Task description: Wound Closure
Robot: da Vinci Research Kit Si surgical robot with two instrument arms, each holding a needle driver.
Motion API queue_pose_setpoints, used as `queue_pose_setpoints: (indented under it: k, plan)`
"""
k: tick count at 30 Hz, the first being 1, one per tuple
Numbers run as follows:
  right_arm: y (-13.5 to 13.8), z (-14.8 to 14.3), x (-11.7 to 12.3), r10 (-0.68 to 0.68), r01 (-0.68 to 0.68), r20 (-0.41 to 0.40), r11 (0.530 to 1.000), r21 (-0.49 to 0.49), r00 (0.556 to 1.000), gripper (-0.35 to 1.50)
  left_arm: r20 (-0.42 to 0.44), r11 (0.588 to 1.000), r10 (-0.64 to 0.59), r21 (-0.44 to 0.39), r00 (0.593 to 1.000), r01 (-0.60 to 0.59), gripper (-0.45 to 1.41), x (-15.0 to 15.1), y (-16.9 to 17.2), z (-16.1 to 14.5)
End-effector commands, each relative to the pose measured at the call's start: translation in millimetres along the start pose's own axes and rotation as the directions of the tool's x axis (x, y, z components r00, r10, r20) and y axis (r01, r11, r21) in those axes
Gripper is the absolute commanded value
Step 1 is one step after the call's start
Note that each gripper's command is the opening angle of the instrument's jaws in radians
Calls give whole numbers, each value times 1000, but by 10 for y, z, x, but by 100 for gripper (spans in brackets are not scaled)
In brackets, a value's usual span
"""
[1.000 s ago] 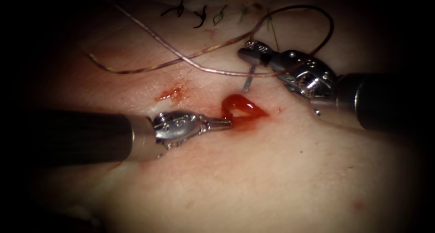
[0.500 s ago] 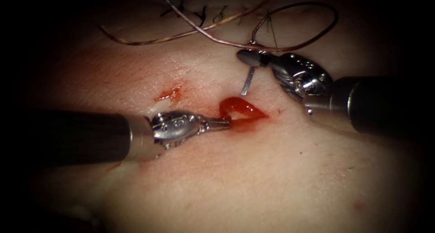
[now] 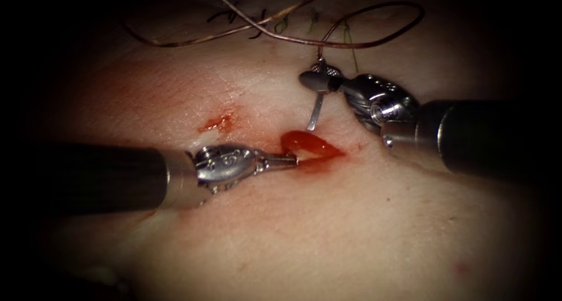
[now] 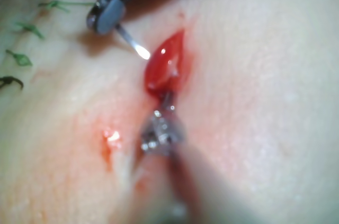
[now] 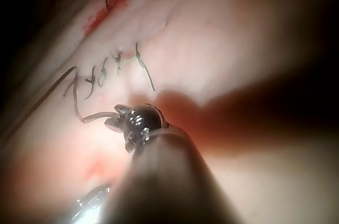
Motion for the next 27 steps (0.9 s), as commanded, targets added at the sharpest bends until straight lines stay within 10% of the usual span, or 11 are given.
queue_pose_setpoints:
  k: [1, 21, 22, 27]
  plan:
    - [1, 10, -6, 9, -9, 5, 1000, 14, 1000, -35, 0, 1000, -1, -3, 1000, 1, -10, -5, 1, 8]
    - [-1, 23, -45, 164, -175, 117, 981, 88, 980, -35, 0, 1000, -1, -3, 1000, 1, -10, -5, 1, 8]
    - [-1, 23, -44, 158, -169, 116, 981, 92, 981, 2, 0, 1000, -1, -3, 1000, 1, -10, -5, 1, 8]
    - [4, 21, -28, 1, -5, 64, 998, 64, 998, 73, 0, 1000, -1, -3, 1000, 1, -10, -5, 1, 8]
